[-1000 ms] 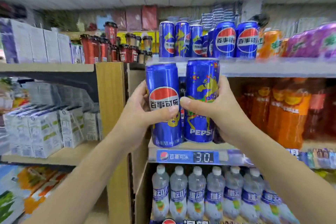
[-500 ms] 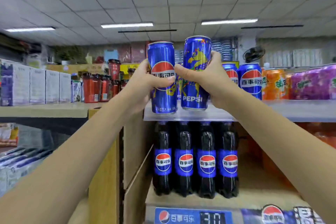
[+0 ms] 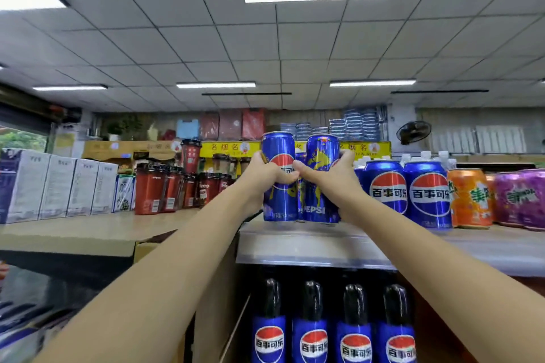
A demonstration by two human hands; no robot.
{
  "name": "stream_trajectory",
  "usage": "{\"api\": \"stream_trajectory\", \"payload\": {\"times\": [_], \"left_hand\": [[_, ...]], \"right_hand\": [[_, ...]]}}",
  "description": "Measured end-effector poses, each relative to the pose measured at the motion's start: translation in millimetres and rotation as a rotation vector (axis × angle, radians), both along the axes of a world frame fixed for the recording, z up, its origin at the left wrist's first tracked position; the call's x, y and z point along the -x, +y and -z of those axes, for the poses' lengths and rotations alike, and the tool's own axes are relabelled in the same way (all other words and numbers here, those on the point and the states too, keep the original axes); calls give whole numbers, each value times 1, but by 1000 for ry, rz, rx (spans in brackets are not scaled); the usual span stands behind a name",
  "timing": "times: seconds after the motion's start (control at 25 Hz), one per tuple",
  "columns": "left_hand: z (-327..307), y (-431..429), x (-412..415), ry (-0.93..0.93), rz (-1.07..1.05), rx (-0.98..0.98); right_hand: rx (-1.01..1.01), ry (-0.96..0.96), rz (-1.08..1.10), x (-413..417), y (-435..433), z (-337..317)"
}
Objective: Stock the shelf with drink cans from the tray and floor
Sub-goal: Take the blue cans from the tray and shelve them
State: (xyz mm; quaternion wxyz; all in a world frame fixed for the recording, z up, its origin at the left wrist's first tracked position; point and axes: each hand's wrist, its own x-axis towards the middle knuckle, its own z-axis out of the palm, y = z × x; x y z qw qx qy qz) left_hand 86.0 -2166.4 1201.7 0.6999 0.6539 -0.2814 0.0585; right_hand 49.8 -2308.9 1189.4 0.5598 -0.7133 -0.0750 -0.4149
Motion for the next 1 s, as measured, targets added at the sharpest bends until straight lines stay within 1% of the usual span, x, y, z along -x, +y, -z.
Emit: {"api": "stream_trajectory", "payload": {"times": [0.08, 0.16, 0.2, 0.28, 0.36, 0.44, 0.48, 0.56, 0.64, 0.72, 0.84, 0.92, 1.0], "left_hand": [[3, -3, -8, 26, 0, -38], [7, -5, -12, 34, -13, -41], [8, -5, -14, 25, -20, -38], [13, -5, -17, -12, 8, -42], [17, -2, -17, -44, 27, -83], [20, 0, -15, -103, -58, -171], [20, 1, -13, -163, -145, -232], [20, 4, -11, -288, -352, -355], [21, 5, -8, -330, -471, -377], [24, 5, -7, -316, -493, -334], [29, 6, -8, -310, -478, -297], [31, 7, -9, -319, -501, -315], [30, 5, -10, -328, -528, -350]], "right_hand": [[4, 43, -3, -5, -5, 3], [56, 80, -6, -7, -7, 5], [69, 111, -35, -7, -10, 6], [54, 182, -170, -2, -16, 8], [86, 223, -268, 6, -24, 9], [156, 252, -280, 10, -34, 12], [184, 254, -261, 11, -38, 13], [226, 238, -139, 11, -36, 15], [268, 190, -13, 8, -29, 17], [297, 157, 27, 7, -22, 18], [313, 173, -5, 10, -26, 20], [350, 199, 25, 13, -31, 21], [367, 214, 106, 13, -29, 19]]}}
